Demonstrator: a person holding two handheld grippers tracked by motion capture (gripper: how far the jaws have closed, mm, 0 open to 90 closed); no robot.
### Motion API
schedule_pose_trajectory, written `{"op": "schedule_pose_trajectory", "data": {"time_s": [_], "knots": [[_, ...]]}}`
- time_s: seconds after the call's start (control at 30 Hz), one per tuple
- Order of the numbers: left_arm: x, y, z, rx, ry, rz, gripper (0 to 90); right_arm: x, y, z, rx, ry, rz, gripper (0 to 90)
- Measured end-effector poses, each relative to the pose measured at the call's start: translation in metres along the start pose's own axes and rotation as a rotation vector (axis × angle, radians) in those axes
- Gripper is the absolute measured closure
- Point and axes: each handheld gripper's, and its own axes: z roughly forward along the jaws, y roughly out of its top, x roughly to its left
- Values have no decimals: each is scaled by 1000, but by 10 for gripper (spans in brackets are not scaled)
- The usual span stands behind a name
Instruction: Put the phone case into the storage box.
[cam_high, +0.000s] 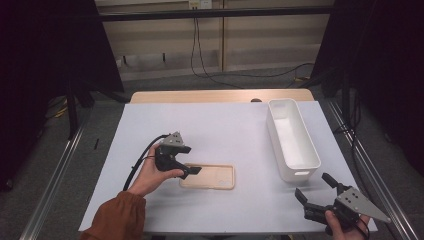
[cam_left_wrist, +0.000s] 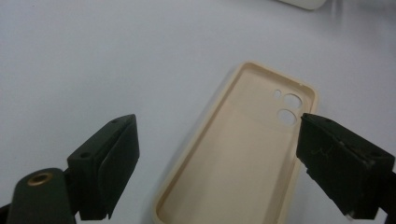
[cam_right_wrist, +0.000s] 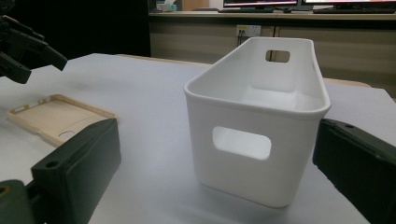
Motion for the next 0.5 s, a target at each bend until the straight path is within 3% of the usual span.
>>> {"op": "schedule_pose_trajectory", "data": {"time_s": [0.27,0.4,0.5], "knots": [[6,1,7,43,7,6,158,0,0,0,0,1,0,8],[12,0,8,56,19,14,232,0,0,0,1,1,0,9],[14,0,8,55,10,19,336,0,0,0,0,0,0,9]]}}
